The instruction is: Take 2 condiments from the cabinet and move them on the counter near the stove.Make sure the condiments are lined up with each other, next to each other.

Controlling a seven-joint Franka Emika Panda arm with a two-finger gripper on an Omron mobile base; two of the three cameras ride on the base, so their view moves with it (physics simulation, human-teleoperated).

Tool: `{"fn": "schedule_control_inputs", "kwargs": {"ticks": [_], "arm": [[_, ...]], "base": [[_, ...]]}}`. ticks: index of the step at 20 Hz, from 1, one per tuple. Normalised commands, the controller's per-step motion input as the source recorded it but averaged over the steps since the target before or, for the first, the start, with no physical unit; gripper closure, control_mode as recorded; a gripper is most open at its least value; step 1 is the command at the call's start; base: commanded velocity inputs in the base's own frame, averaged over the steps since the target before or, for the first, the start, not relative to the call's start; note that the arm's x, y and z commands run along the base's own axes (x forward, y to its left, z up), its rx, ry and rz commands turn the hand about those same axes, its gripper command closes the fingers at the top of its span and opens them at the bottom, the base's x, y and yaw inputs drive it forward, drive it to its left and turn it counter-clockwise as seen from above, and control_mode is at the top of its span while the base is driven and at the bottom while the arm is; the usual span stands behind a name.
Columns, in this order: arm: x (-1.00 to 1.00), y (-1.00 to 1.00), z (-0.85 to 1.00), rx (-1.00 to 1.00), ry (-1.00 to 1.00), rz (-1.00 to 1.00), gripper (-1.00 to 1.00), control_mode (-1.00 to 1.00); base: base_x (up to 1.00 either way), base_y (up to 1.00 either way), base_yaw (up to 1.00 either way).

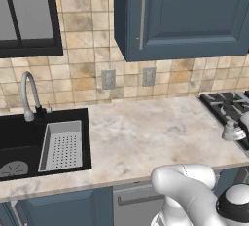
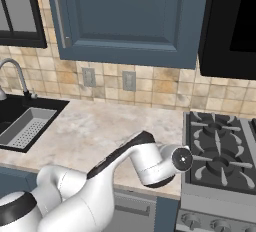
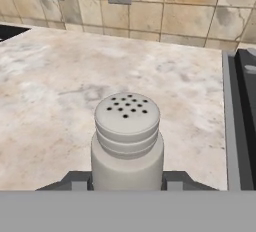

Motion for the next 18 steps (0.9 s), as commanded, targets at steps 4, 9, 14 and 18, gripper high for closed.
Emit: {"fn": "schedule_control_inputs", "kwargs": {"ticks": [4, 9, 14, 18], "arm": [[0.03, 0.0, -0.02, 0.0, 0.0, 0.0, 1.0, -1.0], [0.07, -0.01, -0.02, 0.0, 0.0, 0.0, 1.0, -1.0], [0.1, -0.04, -0.09, 0.0, 0.0, 0.0, 1.0, -1.0], [0.1, -0.1, -0.16, 0.0, -0.02, 0.0, 1.0, -1.0]], "base": [[0.0, 0.0, 0.0], [0.0, 0.0, 0.0], [0.0, 0.0, 0.0], [0.0, 0.0, 0.0]]}}
